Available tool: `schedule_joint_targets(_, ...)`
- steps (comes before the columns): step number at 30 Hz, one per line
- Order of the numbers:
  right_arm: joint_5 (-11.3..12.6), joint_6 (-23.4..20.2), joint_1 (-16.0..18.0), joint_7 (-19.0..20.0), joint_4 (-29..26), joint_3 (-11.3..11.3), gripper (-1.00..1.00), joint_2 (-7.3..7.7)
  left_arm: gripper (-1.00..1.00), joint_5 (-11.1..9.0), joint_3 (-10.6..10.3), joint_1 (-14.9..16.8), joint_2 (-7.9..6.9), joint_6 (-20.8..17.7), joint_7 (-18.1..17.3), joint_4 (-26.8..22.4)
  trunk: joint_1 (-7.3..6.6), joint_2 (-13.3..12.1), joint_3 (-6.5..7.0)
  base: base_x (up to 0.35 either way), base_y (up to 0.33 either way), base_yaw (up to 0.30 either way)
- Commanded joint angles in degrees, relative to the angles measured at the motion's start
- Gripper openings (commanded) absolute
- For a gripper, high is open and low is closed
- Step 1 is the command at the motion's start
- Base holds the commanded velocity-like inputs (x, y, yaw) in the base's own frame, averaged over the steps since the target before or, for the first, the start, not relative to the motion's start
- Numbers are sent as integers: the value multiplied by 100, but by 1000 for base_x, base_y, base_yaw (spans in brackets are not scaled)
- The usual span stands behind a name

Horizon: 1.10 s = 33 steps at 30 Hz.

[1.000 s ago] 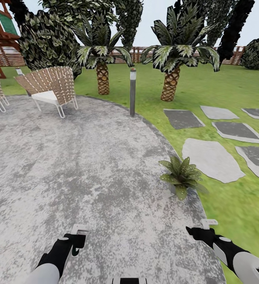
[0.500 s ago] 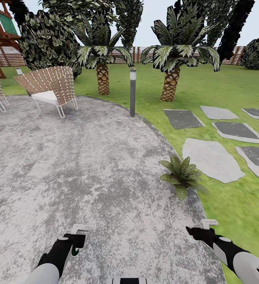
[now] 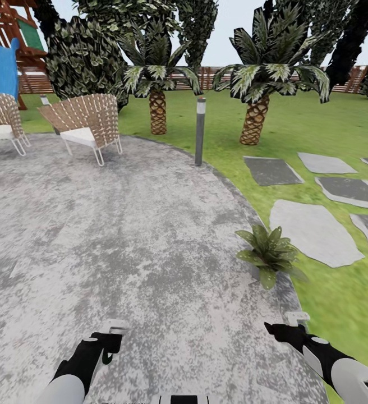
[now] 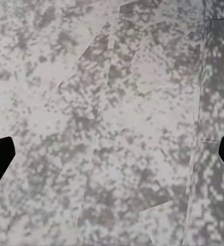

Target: Pick up the pesticide atomizer in the garden and spray insectifuge to fully cover both potted plants in the garden.

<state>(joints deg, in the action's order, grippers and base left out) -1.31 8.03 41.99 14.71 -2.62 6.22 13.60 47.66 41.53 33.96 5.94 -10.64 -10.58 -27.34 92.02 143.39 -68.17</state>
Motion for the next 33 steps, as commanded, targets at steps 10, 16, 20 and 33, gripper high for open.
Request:
schedule_joint_targets(10,-18,52,2,15,8,46,100,3,-100,42,48,6,6,-26,-50,-17,-1,2,16,0,0,259)
schedule_joint_targets(16,-26,58,2,15,15,46,100,3,-100,41,48,6,7,-26,-50,-17,-1,2,56,0,0,203)
schedule_joint_targets(20,-27,58,2,15,16,46,100,1,-100,44,48,6,11,-26,-50,-17,-1,2,85,0,0,191)
schedule_joint_targets(33,-34,67,4,8,16,46,100,-6,-100,41,48,6,10,-24,-50,-17,-1,2,178,0,0,190)
